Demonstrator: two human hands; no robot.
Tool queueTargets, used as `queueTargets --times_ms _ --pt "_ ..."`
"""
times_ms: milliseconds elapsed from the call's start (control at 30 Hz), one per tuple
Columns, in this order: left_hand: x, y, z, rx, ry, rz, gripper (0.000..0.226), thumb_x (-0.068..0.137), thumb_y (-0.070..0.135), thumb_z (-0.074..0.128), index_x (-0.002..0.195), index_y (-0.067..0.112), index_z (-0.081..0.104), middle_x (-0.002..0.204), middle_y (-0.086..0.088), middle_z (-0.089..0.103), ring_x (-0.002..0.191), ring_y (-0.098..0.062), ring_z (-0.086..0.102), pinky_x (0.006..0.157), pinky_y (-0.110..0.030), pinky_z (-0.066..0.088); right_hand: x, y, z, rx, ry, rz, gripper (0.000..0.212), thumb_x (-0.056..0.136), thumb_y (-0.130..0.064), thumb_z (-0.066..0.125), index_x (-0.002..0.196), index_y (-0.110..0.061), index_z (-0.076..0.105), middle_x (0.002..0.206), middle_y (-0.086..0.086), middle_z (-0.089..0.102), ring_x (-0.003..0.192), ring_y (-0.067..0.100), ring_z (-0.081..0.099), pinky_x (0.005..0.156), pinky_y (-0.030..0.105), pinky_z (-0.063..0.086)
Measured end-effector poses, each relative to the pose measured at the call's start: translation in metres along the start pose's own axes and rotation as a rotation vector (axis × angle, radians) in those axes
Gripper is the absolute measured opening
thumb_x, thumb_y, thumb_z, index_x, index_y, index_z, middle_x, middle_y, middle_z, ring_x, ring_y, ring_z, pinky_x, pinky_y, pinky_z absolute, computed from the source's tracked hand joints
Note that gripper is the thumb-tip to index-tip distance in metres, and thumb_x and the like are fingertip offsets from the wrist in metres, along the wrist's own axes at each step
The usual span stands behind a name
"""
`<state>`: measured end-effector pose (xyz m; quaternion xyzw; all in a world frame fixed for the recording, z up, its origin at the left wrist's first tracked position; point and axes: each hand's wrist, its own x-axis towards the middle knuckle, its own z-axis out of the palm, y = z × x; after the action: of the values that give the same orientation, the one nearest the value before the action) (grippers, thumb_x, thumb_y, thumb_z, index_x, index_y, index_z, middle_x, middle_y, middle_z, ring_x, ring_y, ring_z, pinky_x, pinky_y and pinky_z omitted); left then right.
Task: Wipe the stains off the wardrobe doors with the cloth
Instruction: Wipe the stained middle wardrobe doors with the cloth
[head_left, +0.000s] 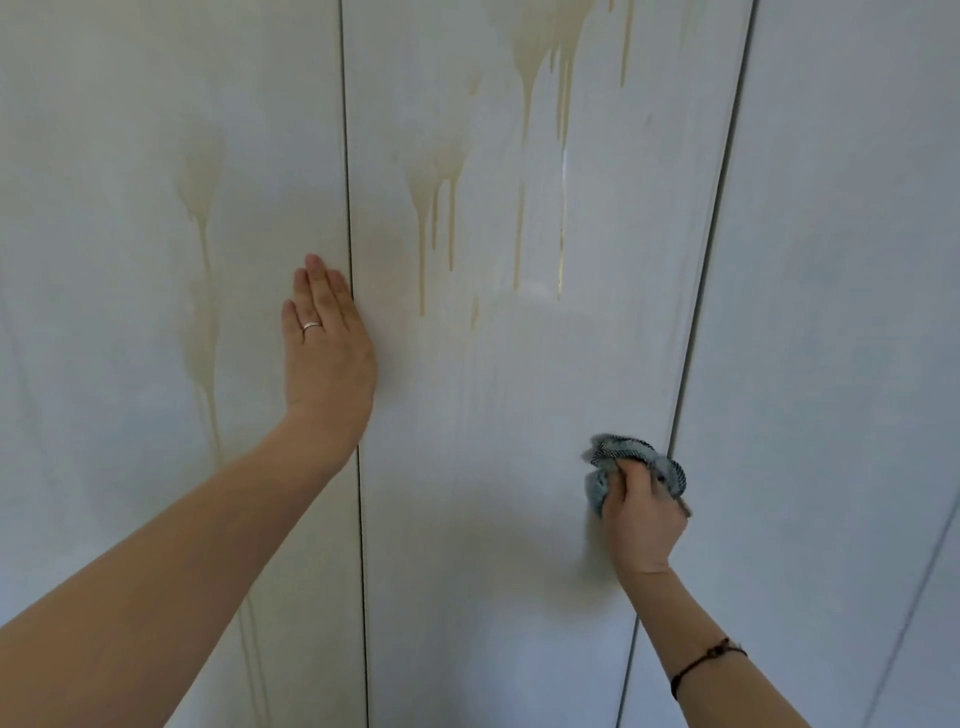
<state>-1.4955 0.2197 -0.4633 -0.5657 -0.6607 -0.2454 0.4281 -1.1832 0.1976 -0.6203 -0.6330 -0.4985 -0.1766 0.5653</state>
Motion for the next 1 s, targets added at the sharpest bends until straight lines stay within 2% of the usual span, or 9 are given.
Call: queueTargets --times_ms 100,200,300,433,567,733,800,900,1000 --pt "0.000 0.001 -0.002 -0.021 -0.020 -0.023 0.066 0.098 0.005 0.028 0.147 -0.020 -0.008 0.156 -0.041 -0.005 0.149 -0.048 0.012 0.120 -0.049 0.027 0.029 -0.014 -0.018 0.065 -0.006 -0.073 0.016 0.099 -0.021 0.055 0.090 -0.031 0.064 0.069 -0.016 0.061 0.069 0.014 0.062 0.058 0.018 0.030" --pt "0.002 0.000 0.002 -0.036 0.014 -0.015 0.066 0.099 0.003 0.029 0.146 -0.021 -0.009 0.155 -0.042 -0.005 0.148 -0.049 0.012 0.120 -0.051 0.027 0.105 -0.055 -0.034 0.028 0.147 -0.111 0.020 0.103 -0.028 0.050 0.107 -0.015 0.065 0.089 0.007 0.068 0.088 0.036 0.064 0.067 0.031 0.039" --pt "0.002 0.006 0.004 -0.047 0.025 -0.036 0.066 0.099 0.003 0.031 0.146 -0.021 -0.008 0.155 -0.043 -0.004 0.148 -0.050 0.013 0.119 -0.050 0.028 0.152 -0.090 -0.038 0.021 0.312 -0.080 0.025 0.104 -0.033 0.046 0.116 -0.016 0.059 0.087 0.010 0.069 0.077 0.035 0.063 0.064 0.033 0.034" --pt "0.003 0.009 0.003 -0.048 0.002 -0.046 0.068 0.099 0.006 0.033 0.147 -0.020 -0.007 0.156 -0.042 -0.004 0.148 -0.049 0.013 0.119 -0.049 0.029 0.104 -0.055 -0.020 0.021 0.193 0.004 0.013 0.101 -0.030 0.052 0.101 -0.018 0.057 0.079 0.011 0.064 0.068 0.034 0.060 0.061 0.033 0.036" --pt "0.001 0.008 0.000 -0.059 -0.007 -0.043 0.068 0.098 0.005 0.031 0.147 -0.020 -0.009 0.156 -0.042 -0.004 0.149 -0.048 0.013 0.119 -0.049 0.029 0.049 -0.015 -0.008 -0.033 0.093 -0.246 0.019 0.090 -0.018 0.059 0.073 -0.014 0.053 0.051 0.003 0.051 0.041 0.026 0.049 0.051 0.021 0.024" --pt "0.003 0.003 0.008 -0.113 0.049 -0.025 0.064 0.099 0.000 0.026 0.147 -0.020 -0.011 0.155 -0.043 -0.005 0.148 -0.050 0.014 0.119 -0.051 0.028 0.162 -0.079 -0.041 0.045 0.242 -0.186 0.021 0.103 -0.031 0.047 0.097 -0.014 0.056 0.078 0.003 0.061 0.069 0.028 0.057 0.061 0.031 0.035" --pt "0.003 0.003 0.010 -0.146 0.054 -0.037 0.062 0.100 0.000 0.025 0.147 -0.020 -0.010 0.155 -0.043 -0.005 0.148 -0.050 0.014 0.118 -0.052 0.028 0.201 -0.109 -0.048 0.027 0.332 -0.159 0.021 0.104 -0.033 0.044 0.101 -0.014 0.052 0.076 0.001 0.060 0.066 0.027 0.054 0.059 0.032 0.034" --pt "0.003 0.003 0.010 -0.168 0.056 -0.041 0.064 0.100 0.001 0.027 0.147 -0.020 -0.010 0.155 -0.043 -0.005 0.148 -0.050 0.014 0.119 -0.051 0.029 0.194 -0.111 -0.046 0.025 0.329 -0.120 0.021 0.105 -0.035 0.042 0.098 -0.016 0.049 0.077 -0.002 0.055 0.066 0.023 0.050 0.059 0.033 0.035" --pt "0.003 0.002 0.004 -0.178 0.033 -0.045 0.067 0.099 0.004 0.030 0.147 -0.020 -0.009 0.155 -0.042 -0.004 0.148 -0.050 0.015 0.119 -0.050 0.029 0.131 -0.077 -0.033 -0.005 0.171 -0.040 0.016 0.103 -0.032 0.045 0.091 -0.022 0.045 0.079 -0.002 0.052 0.070 0.024 0.048 0.063 0.033 0.035"
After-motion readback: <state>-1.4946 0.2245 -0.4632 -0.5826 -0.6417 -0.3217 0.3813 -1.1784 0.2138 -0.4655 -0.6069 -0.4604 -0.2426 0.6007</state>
